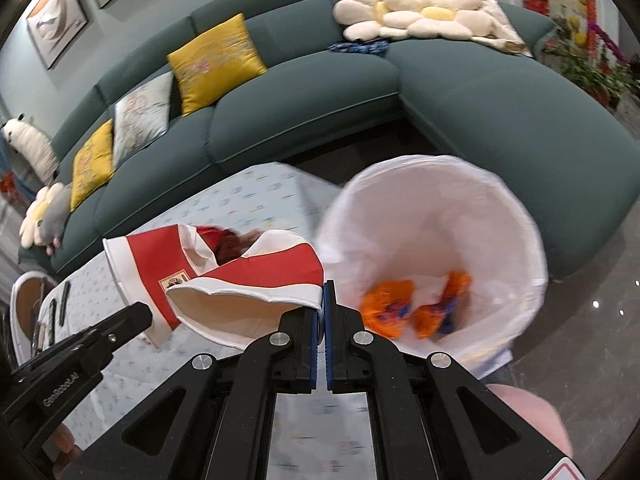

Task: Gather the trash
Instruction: 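Carry the cup and paper bag over the white bin and open both tools, then move both tools back to the white tissue and grey cloth bag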

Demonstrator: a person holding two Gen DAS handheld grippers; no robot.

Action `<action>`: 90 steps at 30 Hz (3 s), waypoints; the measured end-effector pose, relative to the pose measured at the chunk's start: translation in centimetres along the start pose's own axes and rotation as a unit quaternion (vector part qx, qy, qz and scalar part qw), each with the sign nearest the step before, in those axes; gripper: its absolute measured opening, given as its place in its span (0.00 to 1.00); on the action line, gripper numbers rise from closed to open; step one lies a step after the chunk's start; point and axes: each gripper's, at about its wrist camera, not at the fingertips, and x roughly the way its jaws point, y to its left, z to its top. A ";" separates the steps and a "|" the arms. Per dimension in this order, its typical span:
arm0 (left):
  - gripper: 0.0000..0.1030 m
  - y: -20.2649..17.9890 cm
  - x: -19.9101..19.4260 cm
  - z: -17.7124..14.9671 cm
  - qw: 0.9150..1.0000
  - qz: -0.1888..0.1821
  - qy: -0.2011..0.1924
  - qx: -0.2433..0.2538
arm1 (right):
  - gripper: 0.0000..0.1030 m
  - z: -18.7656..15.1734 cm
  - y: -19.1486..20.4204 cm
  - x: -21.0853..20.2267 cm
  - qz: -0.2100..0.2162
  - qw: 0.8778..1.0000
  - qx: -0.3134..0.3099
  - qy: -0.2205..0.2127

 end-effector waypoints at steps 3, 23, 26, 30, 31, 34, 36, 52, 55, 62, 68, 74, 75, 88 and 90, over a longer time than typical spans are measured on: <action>0.03 -2.2 0.9 0.5 1.000 -0.017 0.002 0.013 | 0.03 0.4 -2.4 -0.3 -0.014 1.000 0.013 -0.004; 0.35 -10.2 5.8 2.7 0.997 -0.067 0.028 0.027 | 0.29 2.3 -11.1 0.4 -0.074 0.995 0.066 -0.004; 0.39 -9.8 5.7 2.7 0.998 -0.057 0.026 0.024 | 0.35 2.7 -10.8 0.1 -0.074 0.995 0.063 -0.011; 0.39 -8.4 5.6 2.7 0.999 -0.046 0.024 0.012 | 0.36 2.9 -10.1 0.2 -0.070 0.996 0.059 -0.011; 0.39 -7.9 5.5 2.7 0.999 -0.045 0.024 0.009 | 0.36 2.9 -9.8 0.1 -0.068 0.996 0.058 -0.011; 0.39 -6.8 5.1 2.7 0.999 -0.036 0.022 0.002 | 0.37 2.9 -8.9 0.1 -0.063 0.997 0.049 -0.010; 0.39 -5.9 4.8 2.4 0.999 -0.029 0.020 -0.003 | 0.43 2.8 -8.1 0.1 -0.061 0.997 0.043 -0.010; 0.43 1.7 2.7 1.5 0.998 0.027 0.010 -0.064 | 0.44 1.6 -0.8 1.0 -0.026 0.999 -0.020 0.009; 0.44 3.5 2.3 1.1 0.996 0.040 0.009 -0.078 | 0.44 1.5 0.4 1.3 -0.020 0.999 -0.029 0.013; 0.55 7.7 1.7 0.3 0.990 0.075 0.007 -0.116 | 0.44 0.7 3.4 2.3 -0.001 0.998 -0.052 0.029; 0.57 11.8 1.5 -0.7 0.983 0.107 0.012 -0.146 | 0.44 -0.3 6.5 3.5 0.016 0.996 -0.075 0.045; 0.63 15.7 2.4 -1.3 0.976 0.127 0.027 -0.173 | 0.44 -0.9 9.7 5.6 0.034 0.993 -0.090 0.063; 0.63 16.4 2.8 -1.4 0.976 0.127 0.031 -0.176 | 0.44 -1.0 10.3 6.0 0.037 0.993 -0.092 0.065; 0.50 20.4 8.4 -1.7 0.977 0.086 0.092 -0.170 | 0.44 -0.8 17.0 12.3 0.089 0.984 -0.103 0.114; 0.42 20.7 8.6 -1.6 0.978 0.079 0.088 -0.171 | 0.44 -0.7 18.0 13.0 0.093 0.982 -0.111 0.117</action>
